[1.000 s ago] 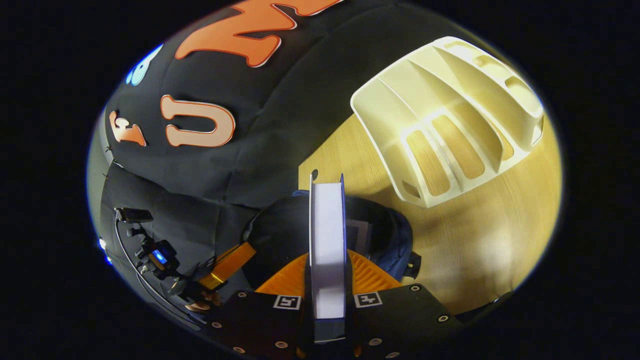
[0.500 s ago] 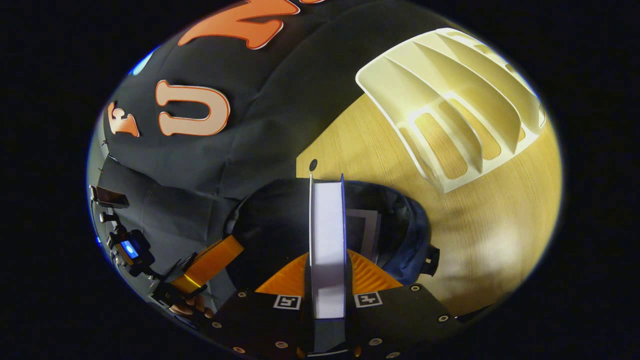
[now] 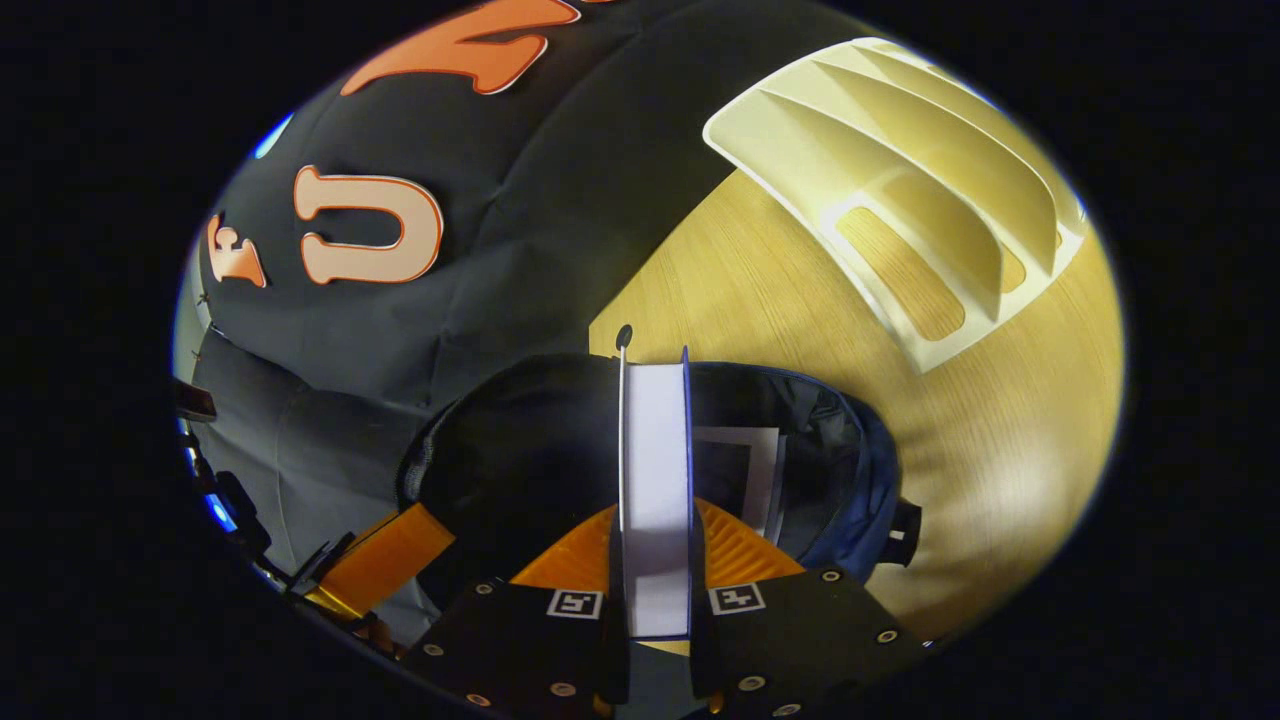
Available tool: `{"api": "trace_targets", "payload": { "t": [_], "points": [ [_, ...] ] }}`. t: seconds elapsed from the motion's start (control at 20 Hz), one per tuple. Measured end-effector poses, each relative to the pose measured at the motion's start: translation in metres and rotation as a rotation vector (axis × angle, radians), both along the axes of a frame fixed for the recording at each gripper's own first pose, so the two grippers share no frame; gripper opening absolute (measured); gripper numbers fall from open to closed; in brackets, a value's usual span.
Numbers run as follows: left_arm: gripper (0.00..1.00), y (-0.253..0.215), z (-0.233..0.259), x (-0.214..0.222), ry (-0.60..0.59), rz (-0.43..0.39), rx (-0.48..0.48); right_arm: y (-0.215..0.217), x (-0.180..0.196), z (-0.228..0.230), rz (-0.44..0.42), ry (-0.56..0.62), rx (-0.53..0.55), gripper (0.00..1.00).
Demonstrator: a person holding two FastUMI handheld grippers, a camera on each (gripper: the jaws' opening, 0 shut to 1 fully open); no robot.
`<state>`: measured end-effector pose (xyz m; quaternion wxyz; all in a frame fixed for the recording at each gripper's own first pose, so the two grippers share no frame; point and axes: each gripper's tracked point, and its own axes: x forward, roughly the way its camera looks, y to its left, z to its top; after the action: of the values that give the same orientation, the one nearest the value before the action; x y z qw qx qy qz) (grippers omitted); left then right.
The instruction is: Open the schoolbag, grab two books from the bookshelf and put them into the schoolbag.
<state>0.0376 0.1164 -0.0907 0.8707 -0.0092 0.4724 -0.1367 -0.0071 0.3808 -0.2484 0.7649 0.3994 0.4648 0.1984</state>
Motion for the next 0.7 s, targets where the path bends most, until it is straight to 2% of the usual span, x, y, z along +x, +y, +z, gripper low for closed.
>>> {"api": "trace_targets", "payload": {
  "t": [0.35, 0.6, 0.7],
  "points": [
    [0.01, -0.045, 0.016, 0.003, 0.014, -0.042, -0.007, 0.03, -0.003, -0.017, -0.007, 0.02, 0.065, 0.24],
    [0.01, -0.1, 0.032, 0.01, 0.019, -0.078, -0.002, 0.062, -0.003, -0.036, 0.012, 0.024, 0.095, 0.24],
    [0.0, -0.096, 0.032, 0.01, 0.015, -0.071, 0.008, 0.065, 0.0, -0.036, 0.005, 0.036, 0.096, 0.24]
  ]
}}
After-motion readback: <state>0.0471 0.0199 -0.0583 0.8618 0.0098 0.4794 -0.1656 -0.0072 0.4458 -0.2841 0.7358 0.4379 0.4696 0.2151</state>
